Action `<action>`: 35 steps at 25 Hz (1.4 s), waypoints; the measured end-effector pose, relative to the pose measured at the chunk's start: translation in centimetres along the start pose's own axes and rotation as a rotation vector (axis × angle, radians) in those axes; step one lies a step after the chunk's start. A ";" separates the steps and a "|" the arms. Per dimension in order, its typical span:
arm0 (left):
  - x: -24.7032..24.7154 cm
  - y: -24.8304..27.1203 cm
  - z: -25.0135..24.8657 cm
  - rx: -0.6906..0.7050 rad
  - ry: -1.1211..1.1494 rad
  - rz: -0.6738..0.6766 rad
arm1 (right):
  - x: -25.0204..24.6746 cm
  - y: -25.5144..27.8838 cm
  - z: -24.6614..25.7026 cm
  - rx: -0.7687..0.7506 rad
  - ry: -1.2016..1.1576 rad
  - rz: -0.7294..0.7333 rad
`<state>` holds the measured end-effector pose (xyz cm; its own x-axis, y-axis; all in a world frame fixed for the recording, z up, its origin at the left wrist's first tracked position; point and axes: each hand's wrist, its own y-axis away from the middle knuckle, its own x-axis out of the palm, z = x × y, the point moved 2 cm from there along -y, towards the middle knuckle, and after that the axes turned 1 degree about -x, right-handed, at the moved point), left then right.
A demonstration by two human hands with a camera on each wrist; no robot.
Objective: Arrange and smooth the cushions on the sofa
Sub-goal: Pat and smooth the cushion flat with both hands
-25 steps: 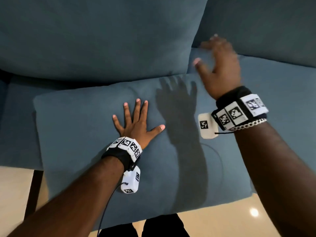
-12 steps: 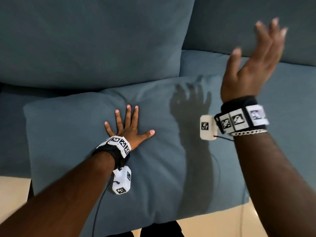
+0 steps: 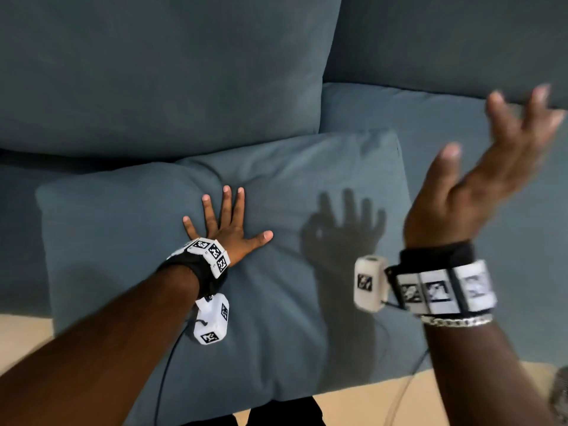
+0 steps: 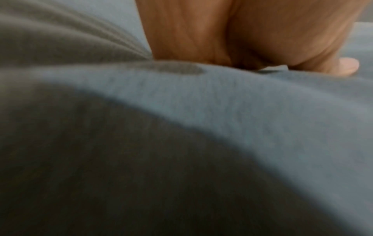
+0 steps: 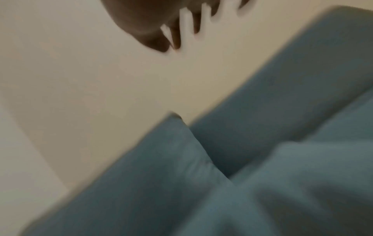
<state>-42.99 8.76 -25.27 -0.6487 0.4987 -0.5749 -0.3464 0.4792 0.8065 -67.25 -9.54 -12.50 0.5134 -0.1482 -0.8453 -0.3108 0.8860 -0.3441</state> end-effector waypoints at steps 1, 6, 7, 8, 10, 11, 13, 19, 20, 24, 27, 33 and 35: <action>-0.2 0.1 0.0 -0.001 -0.014 0.008 | 3.3 3.9 -0.2 0.028 0.138 0.358; 0.4 0.1 0.0 -0.011 -0.012 -0.004 | 5.3 3.0 -1.5 0.100 -0.042 0.558; 0.4 -0.2 -0.2 -0.011 -0.012 -0.002 | 2.7 0.8 -0.4 0.066 -0.174 0.307; 0.5 -0.4 -0.2 -0.005 -0.007 -0.010 | 0.6 -0.4 0.4 0.045 -0.282 0.070; 0.6 -0.3 -0.1 -0.002 -0.013 -0.005 | 1.1 0.5 0.2 0.019 -0.210 -0.068; 0.6 -0.3 -0.2 0.001 -0.015 0.000 | 3.2 2.3 0.5 0.007 -0.056 0.107; 0.3 0.4 -0.2 0.017 -0.019 0.014 | 9.6 7.6 -0.4 0.039 0.221 0.737; -0.6 0.1 0.6 0.088 0.029 0.027 | 2.3 -0.9 4.6 0.052 -0.226 0.180; -0.9 0.4 0.6 0.111 0.036 0.039 | 0.9 0.4 5.7 0.037 -0.259 0.028; -3.1 3.0 3.1 0.273 -0.013 -0.017 | 9.4 13.7 8.8 0.021 0.379 0.854; -3.1 4.2 8.2 0.356 -0.165 -0.285 | 9.0 10.6 9.0 0.107 0.318 0.902; -0.3 8.4 20.5 0.234 -0.075 -0.585 | 7.7 14.3 18.4 -0.017 0.128 0.440; 0.8 8.9 24.0 0.178 0.019 -0.592 | 11.8 17.9 18.2 0.066 0.355 0.889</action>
<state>-30.34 30.77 -21.89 -0.3932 0.0987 -0.9141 -0.5341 0.7847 0.3145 -52.24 12.53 -21.15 -0.1639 0.4755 -0.8643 -0.4186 0.7598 0.4974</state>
